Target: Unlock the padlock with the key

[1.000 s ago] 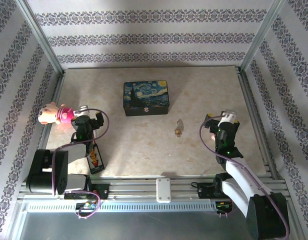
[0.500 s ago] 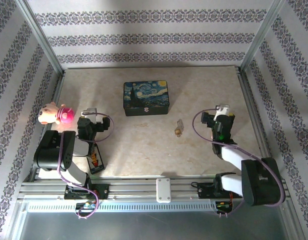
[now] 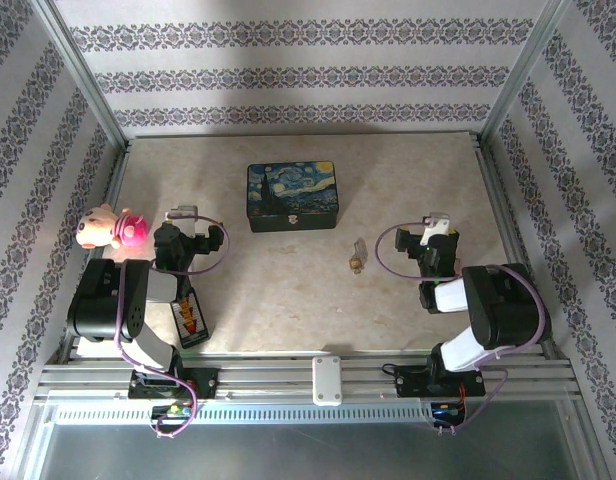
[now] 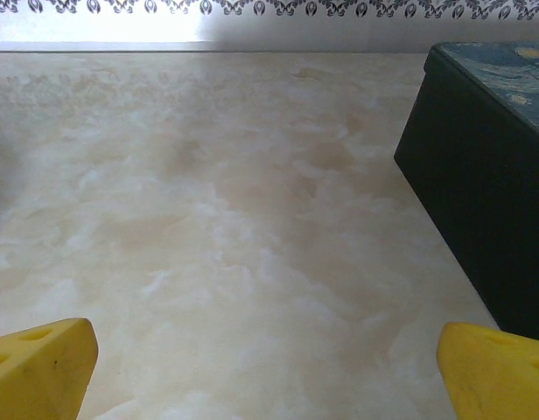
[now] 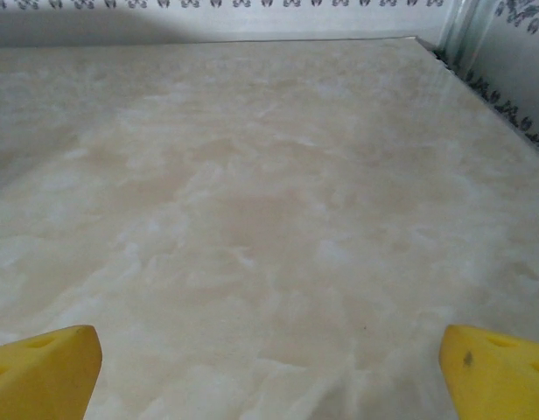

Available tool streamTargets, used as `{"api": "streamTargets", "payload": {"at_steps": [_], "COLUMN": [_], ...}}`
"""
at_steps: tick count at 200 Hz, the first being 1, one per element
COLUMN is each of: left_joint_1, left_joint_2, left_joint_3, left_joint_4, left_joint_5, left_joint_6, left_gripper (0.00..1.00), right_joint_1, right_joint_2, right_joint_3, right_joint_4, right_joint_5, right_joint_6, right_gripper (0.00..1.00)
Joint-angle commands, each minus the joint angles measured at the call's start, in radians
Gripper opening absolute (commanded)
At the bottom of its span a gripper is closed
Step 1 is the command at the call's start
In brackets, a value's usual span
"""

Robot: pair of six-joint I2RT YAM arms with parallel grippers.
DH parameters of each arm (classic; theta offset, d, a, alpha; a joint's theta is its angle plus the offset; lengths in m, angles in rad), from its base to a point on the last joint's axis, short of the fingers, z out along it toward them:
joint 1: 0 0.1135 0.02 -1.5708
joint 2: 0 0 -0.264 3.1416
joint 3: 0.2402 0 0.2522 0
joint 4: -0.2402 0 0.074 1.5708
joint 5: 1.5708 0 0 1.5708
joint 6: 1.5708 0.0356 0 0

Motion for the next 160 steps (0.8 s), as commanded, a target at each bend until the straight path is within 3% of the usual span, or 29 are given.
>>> {"api": "streamTargets", "payload": {"at_steps": [1, 36, 66, 89, 114, 160], "left_joint_1": [0.017, 0.017, 0.018, 0.017, 0.017, 0.017], "left_joint_2": [-0.011, -0.009, -0.009, -0.009, -0.008, -0.009], "left_joint_3": [-0.002, 0.003, 0.004, 0.004, 0.004, 0.004], "left_joint_4": [-0.004, -0.012, -0.013, -0.015, -0.015, -0.015], "left_joint_5": [-0.014, 0.004, 0.01, 0.013, 0.013, 0.013], "left_joint_6": [0.004, 0.011, 0.012, 0.014, 0.015, 0.014], "left_gripper": [0.99, 0.99, 0.99, 0.99, 0.99, 0.99], "right_joint_1": [-0.038, -0.043, -0.048, -0.049, -0.048, -0.046], "right_joint_2": [-0.005, -0.007, -0.007, -0.005, -0.007, -0.007], "right_joint_3": [0.061, 0.076, 0.094, 0.095, 0.105, 0.106], "right_joint_4": [0.01, -0.033, -0.034, -0.032, -0.056, -0.057], "right_joint_5": [-0.101, -0.147, -0.334, -0.318, -0.21, -0.204], "right_joint_6": [0.029, 0.019, -0.041, -0.034, -0.001, -0.001], "right_gripper": [0.98, 0.98, 0.98, 0.98, 0.98, 0.98]}}
